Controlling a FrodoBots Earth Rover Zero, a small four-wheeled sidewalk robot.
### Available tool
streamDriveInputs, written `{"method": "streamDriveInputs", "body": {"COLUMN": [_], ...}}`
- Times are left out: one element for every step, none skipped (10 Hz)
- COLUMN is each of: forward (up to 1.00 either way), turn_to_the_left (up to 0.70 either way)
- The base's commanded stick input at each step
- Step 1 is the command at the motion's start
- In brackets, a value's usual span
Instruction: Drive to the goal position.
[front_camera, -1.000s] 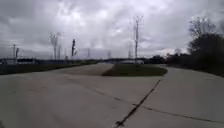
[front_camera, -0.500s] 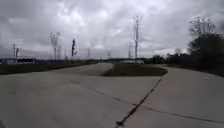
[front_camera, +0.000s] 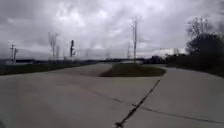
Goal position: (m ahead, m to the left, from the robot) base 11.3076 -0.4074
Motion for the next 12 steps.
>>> {"method": "streamDriveInputs", "body": {"forward": [1.00, 1.00, 1.00, 1.00, 1.00, 1.00, 1.00, 1.00, 1.00, 1.00, 1.00, 1.00], "turn_to_the_left": [-0.27, -0.27, -0.27, -0.27, -0.06, 0.24, 0.27, 0.27, 0.27, 0.27, 0.27, 0.27]}}
